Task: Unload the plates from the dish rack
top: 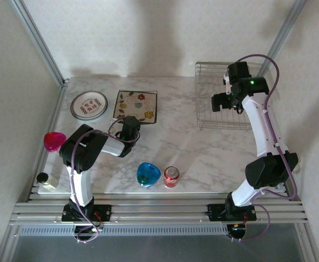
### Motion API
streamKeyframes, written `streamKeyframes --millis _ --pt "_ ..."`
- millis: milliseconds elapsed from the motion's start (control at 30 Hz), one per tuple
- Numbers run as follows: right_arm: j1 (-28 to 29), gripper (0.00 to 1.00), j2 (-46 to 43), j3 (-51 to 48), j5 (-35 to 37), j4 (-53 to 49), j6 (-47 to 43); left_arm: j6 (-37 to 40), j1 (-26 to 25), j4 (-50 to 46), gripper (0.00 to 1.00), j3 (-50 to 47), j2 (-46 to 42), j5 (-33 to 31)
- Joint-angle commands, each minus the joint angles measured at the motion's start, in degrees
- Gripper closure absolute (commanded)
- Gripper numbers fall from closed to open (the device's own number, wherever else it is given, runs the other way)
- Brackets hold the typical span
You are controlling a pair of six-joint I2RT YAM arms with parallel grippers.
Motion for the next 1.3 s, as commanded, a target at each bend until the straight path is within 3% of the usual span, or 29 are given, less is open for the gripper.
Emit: streamKeyframes --millis 0,633,800,1067,1267 --pt "-0.36 0.01 -2.07 -1.22 -0.59 0.33 -0.85 -2.06 -0.10 7.17 1.00 3.96 -2.54 -2.81" --pt "-0.49 0.01 -2.29 -2.18 -1.14 1.20 -0.94 -4.48 0.07 1.19 1.00 6.44 -2.28 -2.15" --pt "-0.60 0.01 -2.12 -2.27 -1.21 1.45 -1.02 -5.03 0.43 -6.45 0.94 9.24 -2.80 0.01" --pt "-0.77 0.01 -1.67 -2.02 -1.58 1.55 -1.29 -5.15 0.68 -10.31 0.83 9.28 -3.75 0.31" --pt "-0.78 0.01 -1.43 -1.31 -2.07 1.37 -1.22 -5.38 0.78 -12.91 0.81 9.63 -3.99 0.80"
